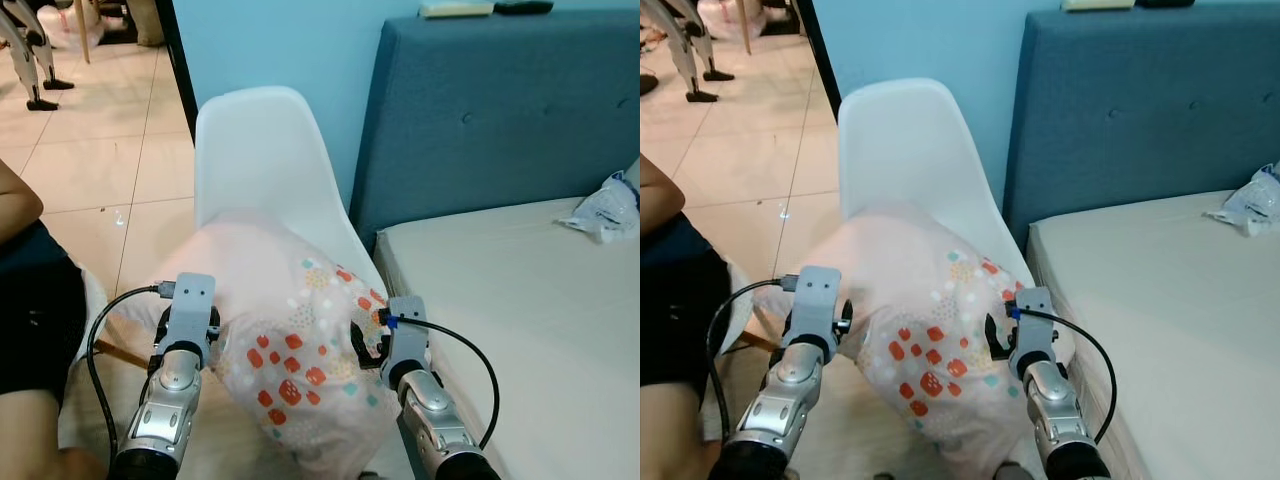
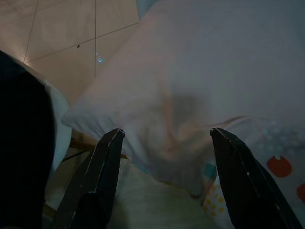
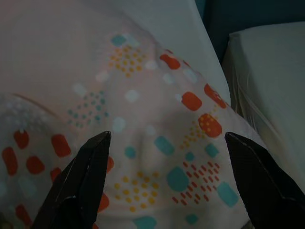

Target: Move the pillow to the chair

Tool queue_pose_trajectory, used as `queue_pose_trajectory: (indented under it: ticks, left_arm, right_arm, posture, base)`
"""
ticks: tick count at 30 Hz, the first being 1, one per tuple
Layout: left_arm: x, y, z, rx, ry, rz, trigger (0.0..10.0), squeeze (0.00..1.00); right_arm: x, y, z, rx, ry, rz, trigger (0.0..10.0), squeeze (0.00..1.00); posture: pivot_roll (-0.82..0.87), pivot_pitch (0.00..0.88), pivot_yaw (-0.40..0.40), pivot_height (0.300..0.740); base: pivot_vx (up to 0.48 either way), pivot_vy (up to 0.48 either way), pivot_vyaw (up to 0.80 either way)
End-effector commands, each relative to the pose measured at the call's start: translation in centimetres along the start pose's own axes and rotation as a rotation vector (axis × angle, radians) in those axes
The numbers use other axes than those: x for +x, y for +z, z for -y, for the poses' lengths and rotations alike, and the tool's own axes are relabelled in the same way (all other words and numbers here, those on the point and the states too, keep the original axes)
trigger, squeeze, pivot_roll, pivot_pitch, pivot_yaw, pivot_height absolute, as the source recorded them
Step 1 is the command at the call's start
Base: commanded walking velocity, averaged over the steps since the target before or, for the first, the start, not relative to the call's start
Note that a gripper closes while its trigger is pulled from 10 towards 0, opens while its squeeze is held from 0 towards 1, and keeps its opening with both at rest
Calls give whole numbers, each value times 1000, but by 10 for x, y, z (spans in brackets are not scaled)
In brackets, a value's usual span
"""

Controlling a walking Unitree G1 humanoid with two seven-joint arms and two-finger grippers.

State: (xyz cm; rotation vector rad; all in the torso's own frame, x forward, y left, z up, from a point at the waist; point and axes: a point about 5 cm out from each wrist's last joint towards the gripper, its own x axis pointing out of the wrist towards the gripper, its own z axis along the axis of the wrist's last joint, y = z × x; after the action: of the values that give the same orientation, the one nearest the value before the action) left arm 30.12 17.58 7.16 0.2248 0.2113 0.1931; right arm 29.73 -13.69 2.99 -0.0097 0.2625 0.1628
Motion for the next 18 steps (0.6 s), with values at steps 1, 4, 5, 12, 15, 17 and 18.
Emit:
queue_pose_trajectory:
  ticks: [1, 4, 5, 12, 15, 17, 18]
  left_arm:
    - [-4, -5, 0, -3, 21, -20, 10000, 0]
    - [-4, -5, 1, -9, 30, -23, 10000, 0]
    - [-4, -5, 1, -9, 35, -22, 10000, 0]
    - [-2, -4, -2, -28, 64, -22, 10000, 0]
    - [-1, -3, -2, -28, 67, -21, 10000, 0]
    - [-1, -3, -3, -27, 68, -21, 10000, 0]
    - [-1, -4, -2, -19, 63, -26, 10000, 0]
  right_arm:
    - [-1, -2, -2, -6, 11, -17, 10000, 0]
    - [1, 3, 0, -19, 16, -11, 10000, 0]
    - [3, 7, 0, -25, 18, -3, 10000, 0]
    - [19, 34, 4, -77, 39, 48, 10000, 0]
    - [19, 34, 4, -80, 41, 45, 10000, 0]
    - [19, 33, 4, -80, 42, 41, 10000, 0]
    - [19, 29, 3, -61, 45, 26, 10000, 0]
  posture:
    - [-37, 234, -20, 740]
    - [-41, 227, -32, 740]
    - [-42, 225, -35, 740]
    - [-52, 182, -73, 740]
    - [-49, 176, -77, 740]
    - [-47, 174, -78, 740]
    - [-39, 161, -78, 740]
  base:
    - [0, 0, 0]
    - [0, 0, 0]
    - [0, 0, 0]
    - [0, 0, 0]
    - [0, 0, 0]
    - [0, 0, 0]
    - [0, 0, 0]
